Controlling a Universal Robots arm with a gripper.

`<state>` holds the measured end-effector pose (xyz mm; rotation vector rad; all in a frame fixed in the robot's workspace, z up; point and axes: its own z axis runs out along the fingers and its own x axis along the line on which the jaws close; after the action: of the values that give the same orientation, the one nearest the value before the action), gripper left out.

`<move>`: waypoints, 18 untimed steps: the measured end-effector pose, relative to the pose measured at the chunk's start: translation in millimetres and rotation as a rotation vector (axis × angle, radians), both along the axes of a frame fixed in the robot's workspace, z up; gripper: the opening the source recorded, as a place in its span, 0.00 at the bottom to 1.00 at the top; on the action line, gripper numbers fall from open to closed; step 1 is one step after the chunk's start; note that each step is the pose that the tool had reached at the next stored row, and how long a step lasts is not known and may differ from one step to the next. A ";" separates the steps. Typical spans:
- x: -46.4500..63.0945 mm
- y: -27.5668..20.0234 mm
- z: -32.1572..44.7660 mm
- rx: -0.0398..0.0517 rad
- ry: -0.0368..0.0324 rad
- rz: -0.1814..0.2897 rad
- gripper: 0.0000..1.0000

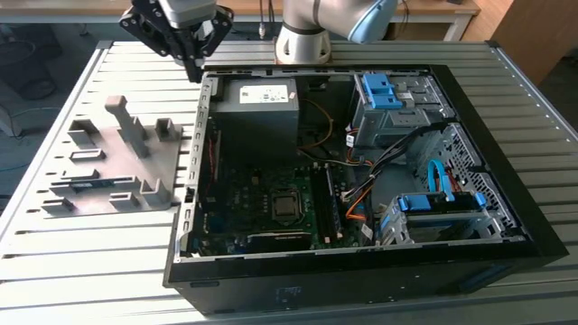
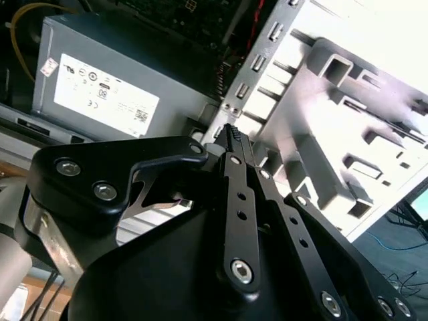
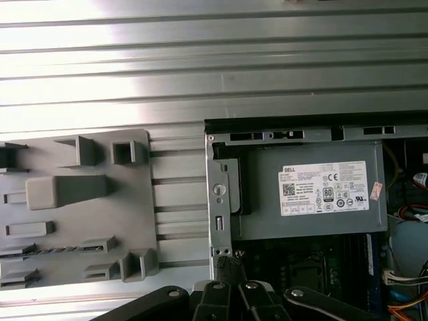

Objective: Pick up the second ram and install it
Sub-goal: 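Reach for the second ram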

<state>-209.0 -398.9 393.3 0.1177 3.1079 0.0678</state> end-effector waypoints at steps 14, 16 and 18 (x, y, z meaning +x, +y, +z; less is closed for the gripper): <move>-32.5 0.0 -0.3 0.0001 -0.0006 0.000 0.10; -37.4 0.0 -0.4 0.0001 -0.0006 0.000 0.10; -42.3 0.0 -0.4 0.0001 -0.0007 0.000 0.10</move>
<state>-251.3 -399.0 392.9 0.1176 3.1072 0.0679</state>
